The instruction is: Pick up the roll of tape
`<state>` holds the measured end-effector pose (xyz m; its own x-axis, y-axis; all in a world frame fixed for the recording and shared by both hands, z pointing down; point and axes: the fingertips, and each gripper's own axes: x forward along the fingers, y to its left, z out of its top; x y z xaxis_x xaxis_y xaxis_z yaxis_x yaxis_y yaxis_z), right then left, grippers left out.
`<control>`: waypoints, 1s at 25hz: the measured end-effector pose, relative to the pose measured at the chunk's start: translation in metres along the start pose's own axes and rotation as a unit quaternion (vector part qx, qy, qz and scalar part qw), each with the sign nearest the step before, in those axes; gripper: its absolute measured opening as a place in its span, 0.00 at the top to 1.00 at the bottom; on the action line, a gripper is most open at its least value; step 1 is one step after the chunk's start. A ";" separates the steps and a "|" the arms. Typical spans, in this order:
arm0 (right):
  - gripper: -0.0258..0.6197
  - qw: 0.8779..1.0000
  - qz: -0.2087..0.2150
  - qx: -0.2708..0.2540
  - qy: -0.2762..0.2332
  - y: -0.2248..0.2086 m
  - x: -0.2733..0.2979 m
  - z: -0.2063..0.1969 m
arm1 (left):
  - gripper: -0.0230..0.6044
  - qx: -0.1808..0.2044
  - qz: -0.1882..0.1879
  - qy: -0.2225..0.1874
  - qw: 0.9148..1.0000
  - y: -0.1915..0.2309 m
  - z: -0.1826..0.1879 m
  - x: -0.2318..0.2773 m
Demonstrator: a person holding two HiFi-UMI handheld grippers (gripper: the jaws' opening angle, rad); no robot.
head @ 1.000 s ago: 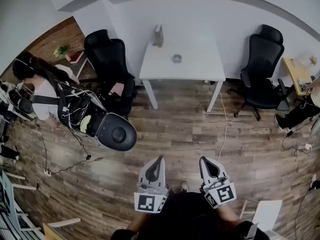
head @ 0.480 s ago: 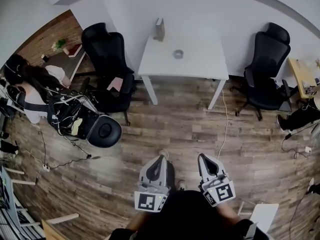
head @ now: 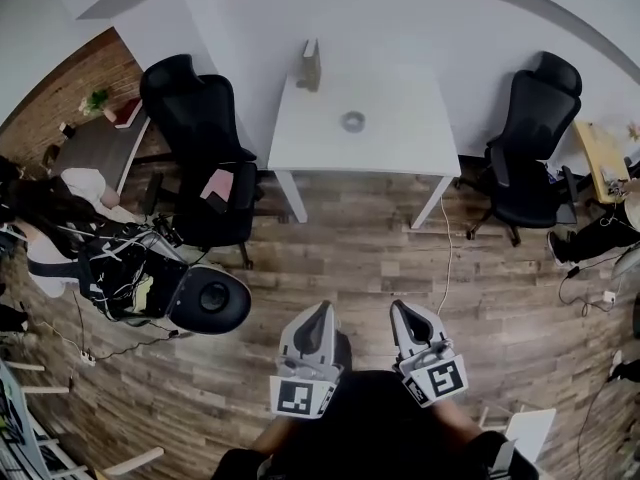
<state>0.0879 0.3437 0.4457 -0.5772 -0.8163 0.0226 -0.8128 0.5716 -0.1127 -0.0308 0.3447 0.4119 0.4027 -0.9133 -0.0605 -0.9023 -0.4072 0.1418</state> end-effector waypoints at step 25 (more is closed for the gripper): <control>0.94 0.999 -0.042 -0.004 0.009 -0.086 0.245 0.006 | 0.93 -0.025 -0.022 0.022 0.999 0.172 -0.003 0.189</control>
<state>0.0164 0.0940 0.4545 -0.5086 -0.8596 0.0485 -0.8587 0.5024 -0.1015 -0.1089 0.1017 0.4283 0.4489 -0.8932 -0.0240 -0.8753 -0.4450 0.1891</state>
